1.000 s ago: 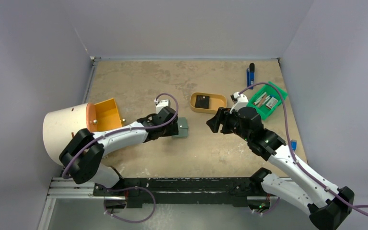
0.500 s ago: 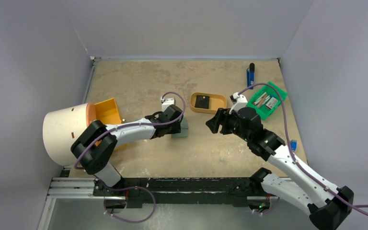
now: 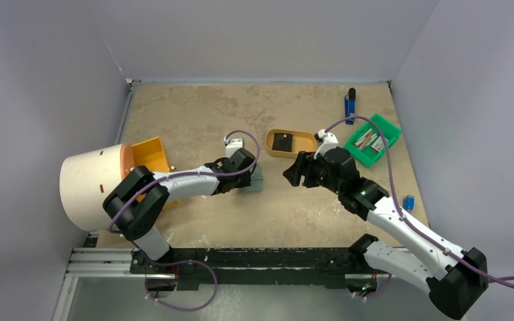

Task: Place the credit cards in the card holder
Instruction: Place the card holder at the center of the board.

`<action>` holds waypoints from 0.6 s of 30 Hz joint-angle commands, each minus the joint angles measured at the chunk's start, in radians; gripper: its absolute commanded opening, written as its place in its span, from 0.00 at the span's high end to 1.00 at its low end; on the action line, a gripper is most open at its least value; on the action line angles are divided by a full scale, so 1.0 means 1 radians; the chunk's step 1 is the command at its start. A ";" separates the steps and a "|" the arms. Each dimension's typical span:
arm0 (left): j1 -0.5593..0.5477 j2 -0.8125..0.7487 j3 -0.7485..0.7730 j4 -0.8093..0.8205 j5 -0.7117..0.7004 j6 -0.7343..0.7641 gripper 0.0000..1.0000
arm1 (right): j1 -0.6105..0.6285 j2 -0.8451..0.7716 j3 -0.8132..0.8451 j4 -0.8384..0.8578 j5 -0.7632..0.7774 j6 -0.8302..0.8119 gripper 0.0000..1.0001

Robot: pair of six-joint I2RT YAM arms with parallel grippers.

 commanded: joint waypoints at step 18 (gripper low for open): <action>0.009 0.001 -0.043 0.041 -0.017 -0.014 0.64 | 0.000 -0.009 0.024 0.013 -0.005 -0.003 0.32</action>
